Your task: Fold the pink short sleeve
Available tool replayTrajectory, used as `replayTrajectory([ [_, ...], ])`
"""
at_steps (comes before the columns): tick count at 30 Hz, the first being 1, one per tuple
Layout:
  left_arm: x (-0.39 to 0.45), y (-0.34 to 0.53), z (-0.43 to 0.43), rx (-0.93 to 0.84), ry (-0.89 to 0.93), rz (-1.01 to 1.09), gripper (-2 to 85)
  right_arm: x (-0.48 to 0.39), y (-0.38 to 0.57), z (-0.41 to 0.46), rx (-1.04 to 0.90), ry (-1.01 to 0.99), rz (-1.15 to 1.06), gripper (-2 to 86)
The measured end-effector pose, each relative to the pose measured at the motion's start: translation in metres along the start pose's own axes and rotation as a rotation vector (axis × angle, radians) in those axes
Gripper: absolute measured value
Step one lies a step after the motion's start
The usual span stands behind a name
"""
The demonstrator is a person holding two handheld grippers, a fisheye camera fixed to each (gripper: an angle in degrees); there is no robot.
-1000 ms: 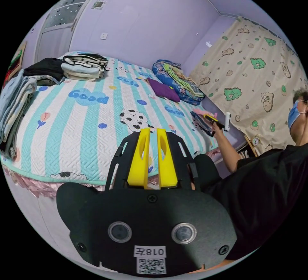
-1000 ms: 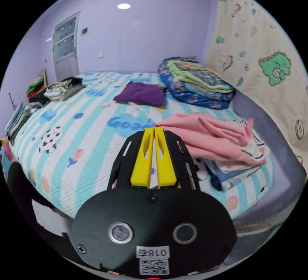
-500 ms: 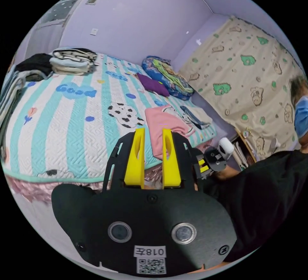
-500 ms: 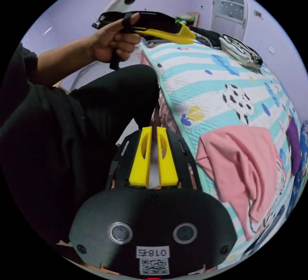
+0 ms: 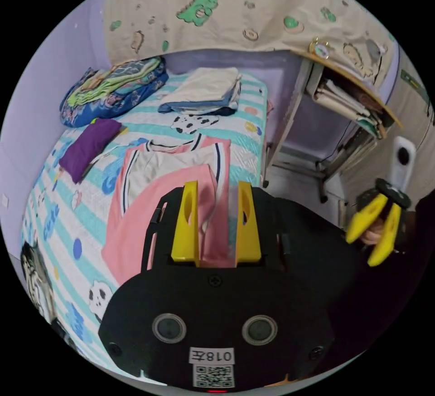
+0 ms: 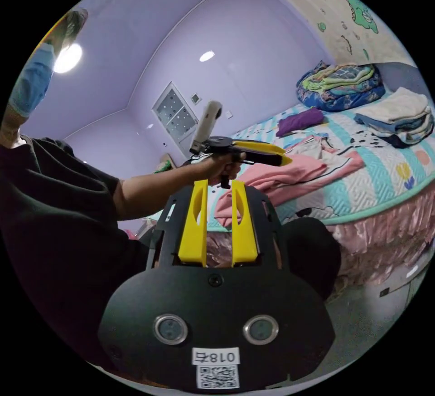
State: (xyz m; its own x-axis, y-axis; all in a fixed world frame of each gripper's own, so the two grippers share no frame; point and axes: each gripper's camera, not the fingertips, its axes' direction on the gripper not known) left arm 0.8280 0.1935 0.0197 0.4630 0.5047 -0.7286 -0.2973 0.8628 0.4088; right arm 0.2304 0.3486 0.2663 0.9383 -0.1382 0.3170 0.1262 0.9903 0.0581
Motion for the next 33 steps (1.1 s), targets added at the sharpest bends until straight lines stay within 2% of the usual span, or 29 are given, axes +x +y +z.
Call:
replayTrajectory([
  [5, -0.003, -0.068, 0.128, -0.193, -0.108, -0.022, 11.5, 0.011, 0.014, -0.024, 0.01, 0.093, 0.03, 6.6],
  [7, -0.018, -0.068, 0.158, -0.26, -0.122, -0.057, 10.6, 0.015, 0.019, -0.03, 0.011, 0.115, 0.041, 6.0],
  [9, -0.04, -0.063, 0.16, -0.23, -0.076, -0.137, 6.5, 0.019, 0.023, -0.037, 0.023, 0.139, 0.053, 4.9],
  [12, -0.084, -0.035, 0.139, -0.103, 0.047, -0.321, 2.0, 0.027, 0.025, -0.043, 0.044, 0.146, 0.067, 3.1],
  [14, -0.127, 0.004, 0.121, 0.013, 0.237, -0.482, 0.8, 0.03, 0.025, -0.041, 0.048, 0.147, 0.067, 2.4],
  [16, -0.149, 0.034, 0.111, 0.086, 0.364, -0.531, 0.4, 0.031, 0.022, -0.038, 0.047, 0.142, 0.059, 1.9],
  [19, -0.175, 0.08, 0.087, 0.171, 0.421, -0.586, 0.0, 0.026, 0.014, -0.027, 0.049, 0.15, 0.05, 1.9],
  [25, -0.227, 0.195, 0.048, 0.472, 0.662, -0.767, -0.1, 0.019, -0.004, 0.016, -0.03, 0.213, 0.111, 5.6],
  [30, -0.247, 0.297, 0.003, 0.677, 0.707, -0.816, -0.3, 0.007, -0.018, 0.072, -0.154, 0.238, 0.097, 6.9],
  [33, -0.264, 0.397, -0.045, 0.939, 0.66, -0.911, -0.3, 0.003, -0.02, 0.101, -0.232, 0.234, 0.106, 7.4],
])
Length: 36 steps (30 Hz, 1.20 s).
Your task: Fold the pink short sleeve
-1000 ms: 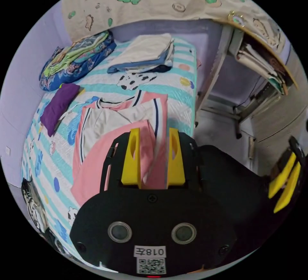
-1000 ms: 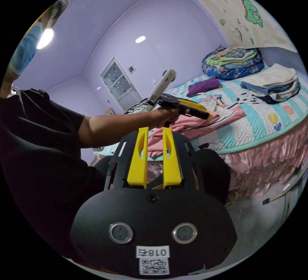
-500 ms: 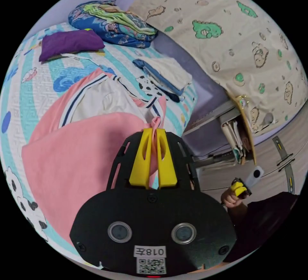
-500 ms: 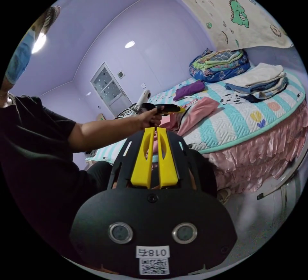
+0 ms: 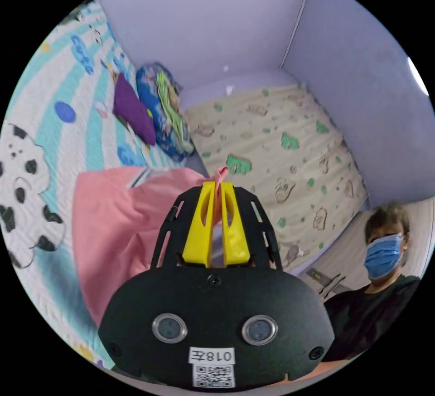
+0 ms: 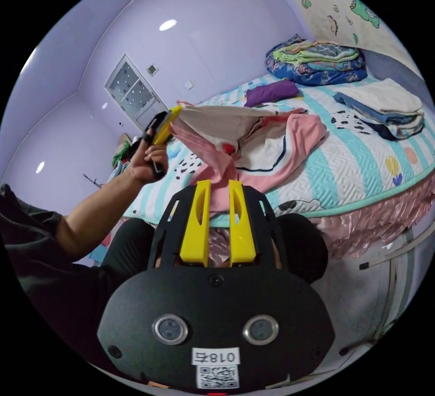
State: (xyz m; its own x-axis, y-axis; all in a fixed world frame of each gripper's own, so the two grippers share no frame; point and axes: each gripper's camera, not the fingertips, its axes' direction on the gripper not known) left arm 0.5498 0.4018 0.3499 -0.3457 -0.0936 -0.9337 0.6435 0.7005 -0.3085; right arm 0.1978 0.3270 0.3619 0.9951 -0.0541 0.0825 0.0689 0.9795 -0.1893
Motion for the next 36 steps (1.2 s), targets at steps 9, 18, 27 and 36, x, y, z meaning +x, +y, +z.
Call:
replayTrajectory([
  [9, -0.048, 0.054, -0.315, 0.372, -0.167, -0.134, -0.3, -0.047, -0.021, 0.114, -0.335, 0.186, -0.187, 11.0],
  [18, -0.048, 0.091, -0.416, 0.315, -0.202, -0.162, -0.5, -0.061, -0.008, 0.124, -0.389, 0.134, -0.046, 11.6],
  [27, -0.049, 0.115, -0.455, 0.301, -0.155, -0.153, -0.7, -0.044, 0.023, 0.105, -0.326, 0.11, 0.19, 12.2],
  [36, -0.006, 0.124, -0.488, 0.308, -0.158, -0.129, -1.0, -0.096, 0.065, 0.055, -0.191, 0.047, 0.075, 1.4],
])
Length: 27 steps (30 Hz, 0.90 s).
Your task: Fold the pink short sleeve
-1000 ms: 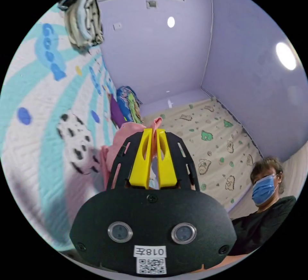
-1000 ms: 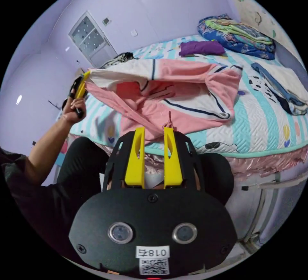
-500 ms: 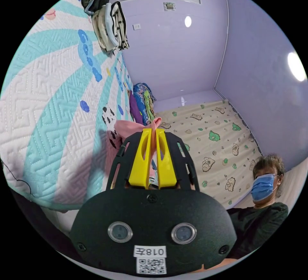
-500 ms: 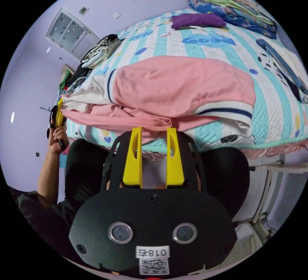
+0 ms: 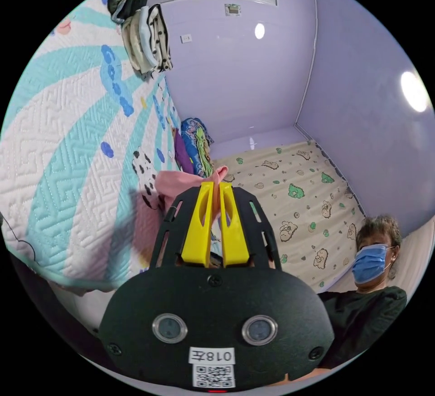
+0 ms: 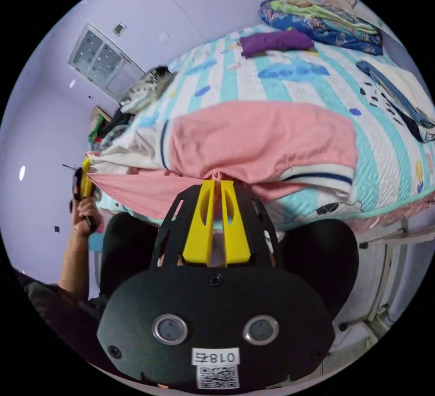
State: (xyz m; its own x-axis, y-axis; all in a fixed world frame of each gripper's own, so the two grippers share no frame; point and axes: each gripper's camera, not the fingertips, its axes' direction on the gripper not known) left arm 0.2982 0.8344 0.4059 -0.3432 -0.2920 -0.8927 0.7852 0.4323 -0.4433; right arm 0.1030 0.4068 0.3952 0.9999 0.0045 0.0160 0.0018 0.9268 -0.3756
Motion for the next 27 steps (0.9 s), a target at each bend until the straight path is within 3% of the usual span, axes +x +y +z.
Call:
replayTrajectory([
  [3, 0.049, -0.005, -0.022, 0.082, 0.05, 0.061, -1.0, -0.018, 0.016, -0.082, 0.299, -0.162, -0.044, 0.6],
  [7, 0.179, -0.024, -0.035, 0.161, 0.12, 0.243, -1.0, -0.067, 0.029, -0.187, 0.589, -0.183, -0.214, 0.2],
  [11, 0.379, -0.027, -0.042, 0.182, 0.081, 0.618, -0.9, -0.142, 0.063, -0.303, 0.92, -0.086, -0.451, 0.1],
  [15, 0.512, -0.006, -0.061, 0.283, 0.06, 0.877, -0.8, -0.198, 0.106, -0.374, 1.151, 0.038, -0.599, 0.0],
  [22, 0.596, 0.004, -0.075, 0.373, -0.033, 1.066, -0.2, -0.228, 0.123, -0.391, 1.219, 0.067, -0.676, -0.1],
  [24, 0.574, -0.036, -0.057, 0.327, -0.071, 0.962, -0.2, -0.237, 0.088, -0.359, 1.093, 0.09, -0.672, -0.1],
  [27, 0.484, -0.144, -0.001, 0.149, -0.089, 0.638, -0.4, -0.237, 0.02, -0.292, 0.891, 0.103, -0.611, 0.1],
])
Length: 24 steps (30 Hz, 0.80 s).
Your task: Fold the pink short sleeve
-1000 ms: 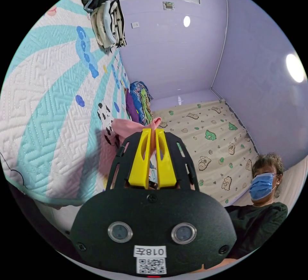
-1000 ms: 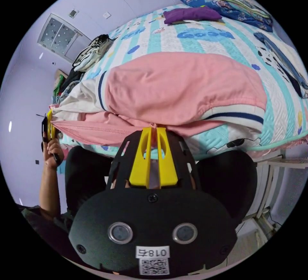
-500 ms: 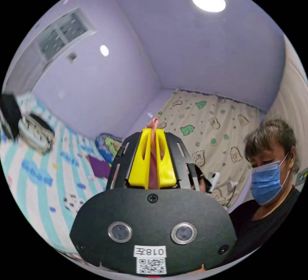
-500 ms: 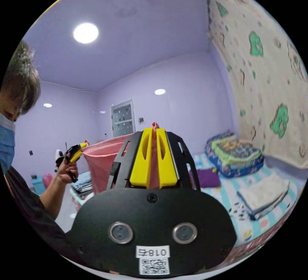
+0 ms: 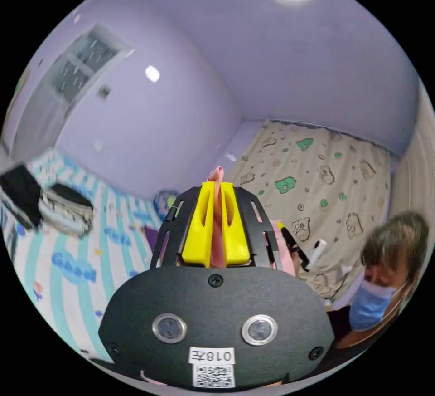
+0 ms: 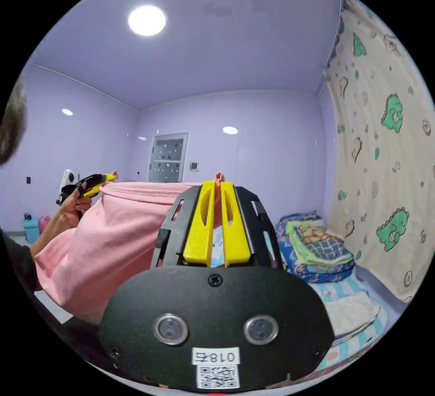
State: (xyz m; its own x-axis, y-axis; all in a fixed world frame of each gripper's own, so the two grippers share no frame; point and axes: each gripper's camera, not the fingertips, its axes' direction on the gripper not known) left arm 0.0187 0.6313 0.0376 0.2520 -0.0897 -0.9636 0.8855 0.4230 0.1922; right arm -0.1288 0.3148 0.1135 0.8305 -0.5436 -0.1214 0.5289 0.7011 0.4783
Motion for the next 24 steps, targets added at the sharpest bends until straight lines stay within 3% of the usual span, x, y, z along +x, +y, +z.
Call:
replayTrajectory([
  [2, -0.114, -0.002, 0.071, -0.181, -0.002, -0.251, -0.7, 0.009, 0.013, 0.056, -0.09, 0.022, 0.048, 0.1],
  [4, -0.153, -0.002, 0.083, -0.09, -0.023, -0.33, -0.8, 0.016, 0.019, 0.095, -0.116, 0.044, 0.07, 0.1],
  [8, -0.128, -0.048, 0.121, -0.105, -0.002, -0.115, -0.4, 0.015, 0.0, 0.109, -0.009, 0.143, 0.019, 0.0],
  [12, -0.123, -0.031, 0.129, -0.07, 0.071, -0.019, 0.1, 0.022, 0.015, 0.102, 0.008, 0.166, -0.002, 0.0],
  [16, -0.191, 0.06, 0.14, -0.131, 0.111, -0.126, 1.1, 0.022, 0.09, 0.122, -0.164, 0.16, -0.008, 0.1],
  [18, -0.241, 0.125, 0.142, -0.171, 0.065, -0.232, 1.9, 0.018, 0.17, 0.149, -0.343, 0.153, 0.033, 0.2],
  [20, -0.315, 0.23, 0.136, -0.193, 0.036, -0.455, 2.9, 0.016, 0.238, 0.17, -0.501, 0.161, 0.095, 0.2],
  [24, -0.377, 0.375, 0.098, -0.155, -0.075, -0.757, 5.3, 0.015, 0.362, 0.205, -0.839, 0.168, 0.207, 0.3],
])
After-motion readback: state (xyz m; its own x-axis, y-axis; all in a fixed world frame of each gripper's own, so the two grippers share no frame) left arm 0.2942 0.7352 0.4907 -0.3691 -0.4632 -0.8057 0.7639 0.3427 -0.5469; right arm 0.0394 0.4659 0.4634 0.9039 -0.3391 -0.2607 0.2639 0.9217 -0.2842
